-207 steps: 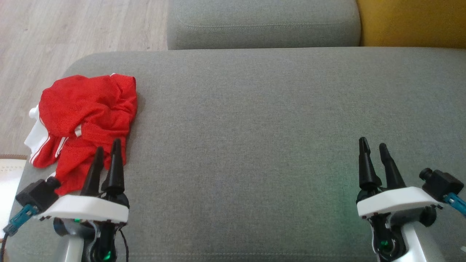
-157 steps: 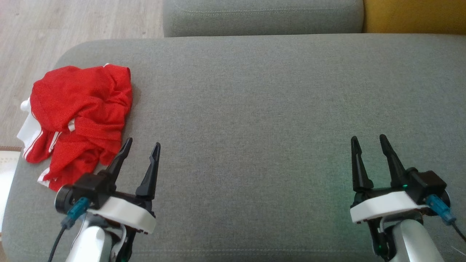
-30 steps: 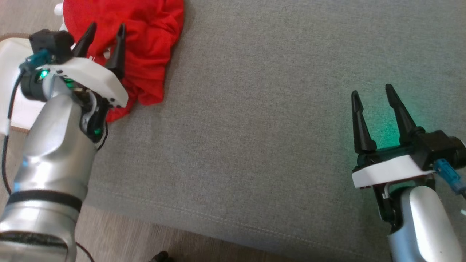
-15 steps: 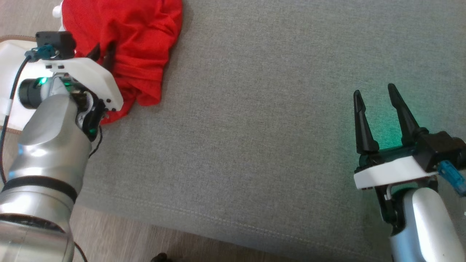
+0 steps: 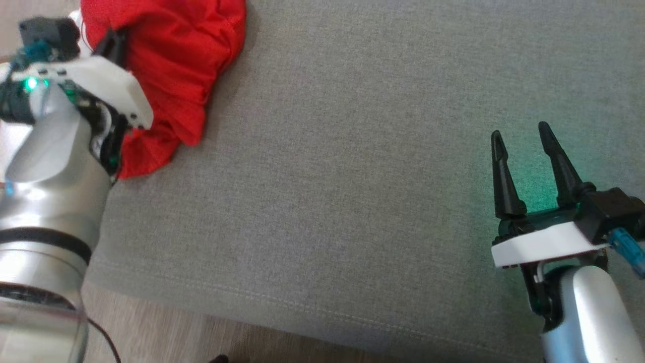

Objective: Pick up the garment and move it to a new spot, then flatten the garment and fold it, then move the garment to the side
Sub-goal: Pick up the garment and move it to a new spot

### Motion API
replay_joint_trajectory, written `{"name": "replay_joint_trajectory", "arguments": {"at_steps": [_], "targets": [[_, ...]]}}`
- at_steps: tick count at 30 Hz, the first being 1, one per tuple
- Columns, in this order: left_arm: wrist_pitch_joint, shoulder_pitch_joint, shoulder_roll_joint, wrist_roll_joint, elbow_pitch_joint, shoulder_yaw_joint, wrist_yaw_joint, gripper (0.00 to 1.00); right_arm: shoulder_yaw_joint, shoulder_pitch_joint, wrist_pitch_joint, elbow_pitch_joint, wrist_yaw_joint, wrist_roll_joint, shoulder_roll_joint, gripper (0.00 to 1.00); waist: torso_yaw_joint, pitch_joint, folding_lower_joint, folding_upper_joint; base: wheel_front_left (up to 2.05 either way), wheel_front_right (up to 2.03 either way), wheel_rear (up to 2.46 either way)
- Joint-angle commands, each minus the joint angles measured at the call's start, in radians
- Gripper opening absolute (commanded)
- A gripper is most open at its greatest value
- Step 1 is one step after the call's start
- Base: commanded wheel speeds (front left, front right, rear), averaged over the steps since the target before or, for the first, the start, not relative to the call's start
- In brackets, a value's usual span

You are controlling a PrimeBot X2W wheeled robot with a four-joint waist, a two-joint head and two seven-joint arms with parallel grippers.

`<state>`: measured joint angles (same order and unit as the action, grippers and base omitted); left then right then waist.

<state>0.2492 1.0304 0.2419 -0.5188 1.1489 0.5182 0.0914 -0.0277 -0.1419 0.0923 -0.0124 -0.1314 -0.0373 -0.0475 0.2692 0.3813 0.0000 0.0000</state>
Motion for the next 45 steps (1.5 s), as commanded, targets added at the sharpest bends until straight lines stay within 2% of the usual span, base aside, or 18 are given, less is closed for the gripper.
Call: {"name": "replay_joint_trajectory", "arguments": {"at_steps": [1, 5, 10, 17, 22, 32, 45], "targets": [[0.012, 0.051, 0.072, 0.014, -0.061, -0.041, -0.013, 0.0, -0.026, 0.007, 0.006, 0.038, 0.001, -0.01, -0.003, 1.0, -0.002, -0.008, 0.0, 0.0, 0.0, 0.0, 0.0], [0.012, 0.006, 0.095, 0.058, -0.213, -0.088, -0.054, 0.0, -0.027, 0.008, 0.018, 0.036, 0.001, -0.022, -0.003, 1.0, -0.009, -0.04, 0.0, 0.0, 0.0, 0.0, 0.0], [0.012, -0.078, 0.102, 0.103, -0.4, -0.156, -0.08, 0.0, -0.035, 0.007, 0.032, 0.034, 0.001, -0.044, -0.003, 1.0, -0.031, -0.084, 0.0, 0.0, 0.0, 0.0, 0.0], [0.012, -0.233, 0.087, 0.142, -0.638, -0.23, -0.084, 0.0, -0.057, 0.015, 0.053, 0.029, 0.001, -0.079, -0.003, 1.0, -0.09, -0.152, 0.0, 0.0, 0.0, 0.0, 0.0], [0.012, -0.352, 0.064, 0.14, -0.749, -0.241, -0.075, 0.0, -0.085, 0.02, 0.077, 0.002, 0.001, -0.12, -0.003, 1.0, -0.148, -0.197, 0.0, 0.0, 0.0, 0.0, 0.0], [-0.001, -0.47, -0.009, 0.157, -0.859, -0.124, -0.044, 0.0, -0.116, 0.02, 0.107, -0.037, 0.001, -0.137, -0.003, 1.0, -0.261, -0.214, 0.0, 0.0, 0.0, 0.0, 0.0], [-0.022, -0.38, -0.114, 0.179, -0.932, 0.005, -0.008, 0.0, -0.111, 0.021, 0.113, -0.028, 0.001, -0.144, -0.003, 1.0, -0.414, -0.165, 0.0, 0.0, 0.0, 0.0, 0.0]]}}
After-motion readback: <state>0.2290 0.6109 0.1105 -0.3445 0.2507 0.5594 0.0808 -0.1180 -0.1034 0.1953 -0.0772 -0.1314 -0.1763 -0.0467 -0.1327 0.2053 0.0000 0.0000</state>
